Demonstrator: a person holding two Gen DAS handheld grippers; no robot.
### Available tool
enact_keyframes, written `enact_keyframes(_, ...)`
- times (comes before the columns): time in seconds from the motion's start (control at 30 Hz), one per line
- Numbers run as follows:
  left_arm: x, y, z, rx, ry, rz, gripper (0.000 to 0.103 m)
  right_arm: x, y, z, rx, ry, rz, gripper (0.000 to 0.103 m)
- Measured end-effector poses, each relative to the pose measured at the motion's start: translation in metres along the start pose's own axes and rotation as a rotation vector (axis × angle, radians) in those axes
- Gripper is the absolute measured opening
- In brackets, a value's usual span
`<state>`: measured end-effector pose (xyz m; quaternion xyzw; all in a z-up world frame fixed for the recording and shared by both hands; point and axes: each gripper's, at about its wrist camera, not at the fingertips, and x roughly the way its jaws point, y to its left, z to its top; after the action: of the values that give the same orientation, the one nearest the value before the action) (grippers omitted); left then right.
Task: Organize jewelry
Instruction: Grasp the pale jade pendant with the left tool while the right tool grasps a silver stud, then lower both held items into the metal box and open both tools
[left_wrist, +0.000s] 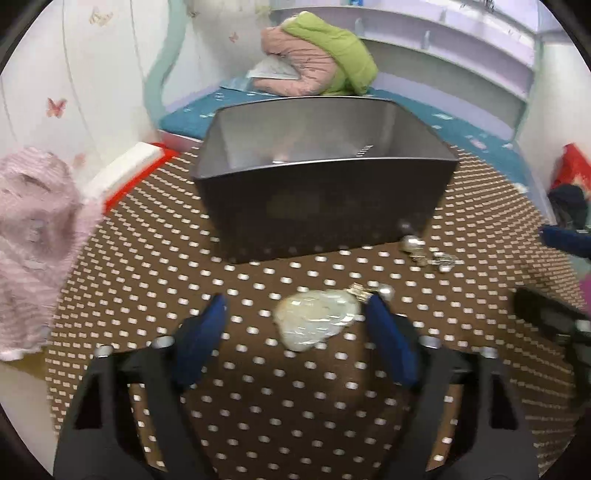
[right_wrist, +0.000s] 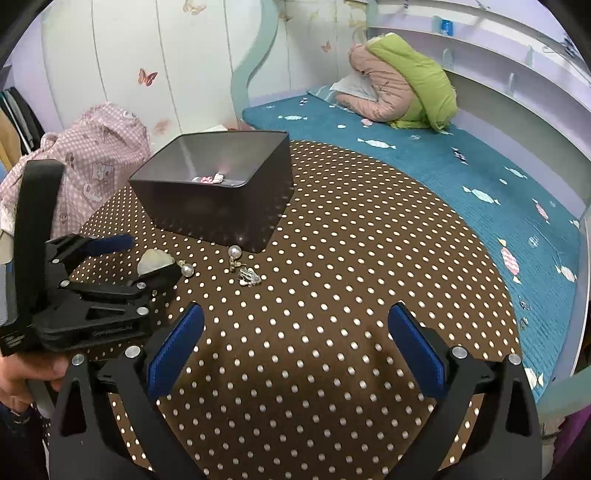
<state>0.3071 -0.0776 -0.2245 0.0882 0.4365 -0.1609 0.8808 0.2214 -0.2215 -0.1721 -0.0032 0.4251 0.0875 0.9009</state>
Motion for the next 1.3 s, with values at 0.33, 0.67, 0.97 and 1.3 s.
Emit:
enact_keyframes(0.33,-0.012,-0.001,-0.011,0.024,-0.021,-0.055,0.044,0.041,0.016,0.018,-0.1,0.076,0.016,0.063)
enact_keyframes(0.67,-0.029,0.017,-0.024,-0.015,-0.04,-0.074,0.044,0.041,0.033,0.014,-0.19,0.075,0.024,0.015)
enact_keyframes(0.97,-0.055,0.028,-0.032,-0.037,-0.078,-0.078,0.044,0.015,0.017,0.011,-0.114,0.034,0.084,0.014)
enact_keyframes(1.3,-0.108,0.031,-0.011,-0.045,-0.188,-0.062,0.044,-0.05,0.026,0.05,-0.093,-0.088,0.17,0.015)
